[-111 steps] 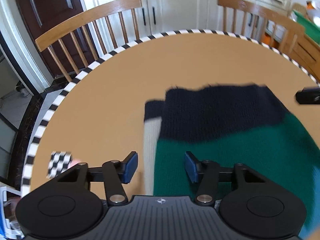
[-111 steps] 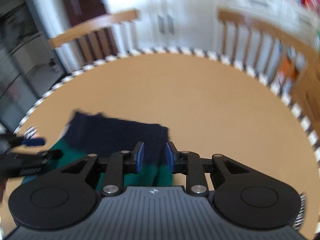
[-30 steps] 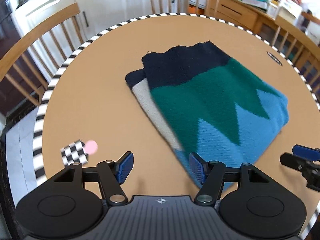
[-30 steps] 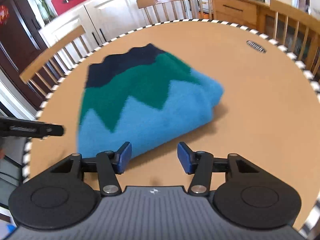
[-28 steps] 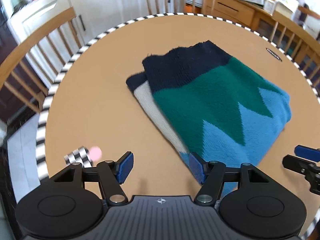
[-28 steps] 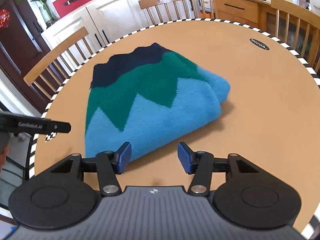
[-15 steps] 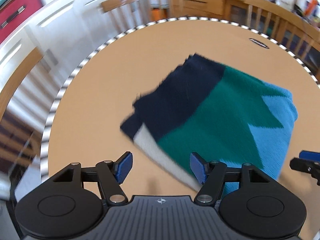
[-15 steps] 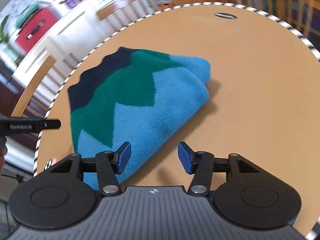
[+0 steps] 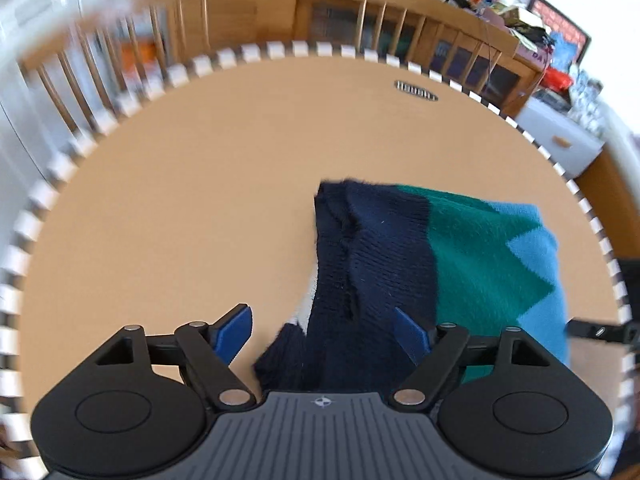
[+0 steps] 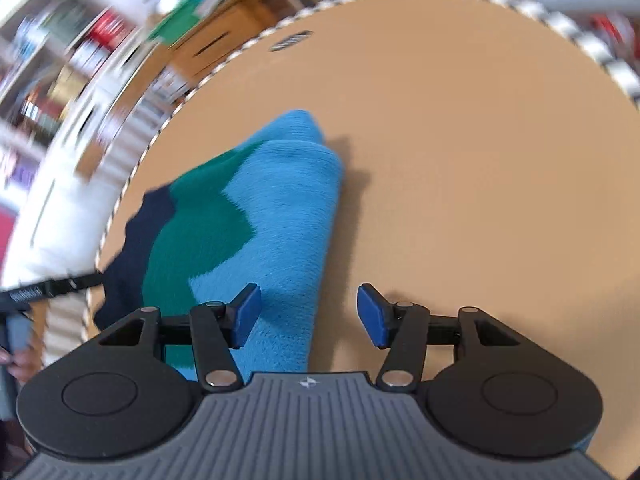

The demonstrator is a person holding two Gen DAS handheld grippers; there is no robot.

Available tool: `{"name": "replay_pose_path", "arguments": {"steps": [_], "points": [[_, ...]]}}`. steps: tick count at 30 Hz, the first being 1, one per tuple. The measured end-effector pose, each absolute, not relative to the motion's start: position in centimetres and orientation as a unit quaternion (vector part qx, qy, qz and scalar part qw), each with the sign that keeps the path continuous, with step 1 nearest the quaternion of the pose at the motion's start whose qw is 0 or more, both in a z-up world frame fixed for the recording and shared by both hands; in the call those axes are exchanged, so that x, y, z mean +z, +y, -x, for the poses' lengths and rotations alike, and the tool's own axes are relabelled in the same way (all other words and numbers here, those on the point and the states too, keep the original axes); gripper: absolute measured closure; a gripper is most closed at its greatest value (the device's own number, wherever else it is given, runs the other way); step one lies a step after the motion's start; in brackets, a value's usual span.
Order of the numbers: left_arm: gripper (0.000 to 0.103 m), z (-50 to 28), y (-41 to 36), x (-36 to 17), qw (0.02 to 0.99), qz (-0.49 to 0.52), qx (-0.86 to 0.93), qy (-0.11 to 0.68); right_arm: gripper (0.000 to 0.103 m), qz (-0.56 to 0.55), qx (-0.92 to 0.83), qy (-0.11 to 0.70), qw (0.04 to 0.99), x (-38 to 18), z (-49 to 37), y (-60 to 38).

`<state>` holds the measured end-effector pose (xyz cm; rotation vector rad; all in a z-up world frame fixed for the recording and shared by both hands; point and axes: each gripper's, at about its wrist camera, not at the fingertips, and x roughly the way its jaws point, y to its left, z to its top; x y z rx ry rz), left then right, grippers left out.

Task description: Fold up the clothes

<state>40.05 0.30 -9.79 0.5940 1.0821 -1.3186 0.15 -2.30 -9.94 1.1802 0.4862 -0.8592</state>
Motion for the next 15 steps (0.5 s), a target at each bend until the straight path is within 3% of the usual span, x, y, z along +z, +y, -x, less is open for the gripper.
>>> {"name": "replay_pose_path", "arguments": {"steps": [4,11,15], "points": [[0.028,-42.1,-2.6,-12.6,0.571,-0.254,-0.583,0.519,0.046,-0.568,-0.388,0.190,0.701,-11.0,0.0,-2.7],[0.018,-43.9,-4.4,-15.0,0.518,-0.255,-0.589,0.565,0.046,-0.577,-0.378,0.191,0.698,-11.6,-0.9,-3.7],[0.004,-43.7,-4.5,-16.0,0.476,-0.247,-0.603,0.590,0.045,-0.602,-0.347,0.182,0.696,-12.3,-1.1,-4.3]]}}
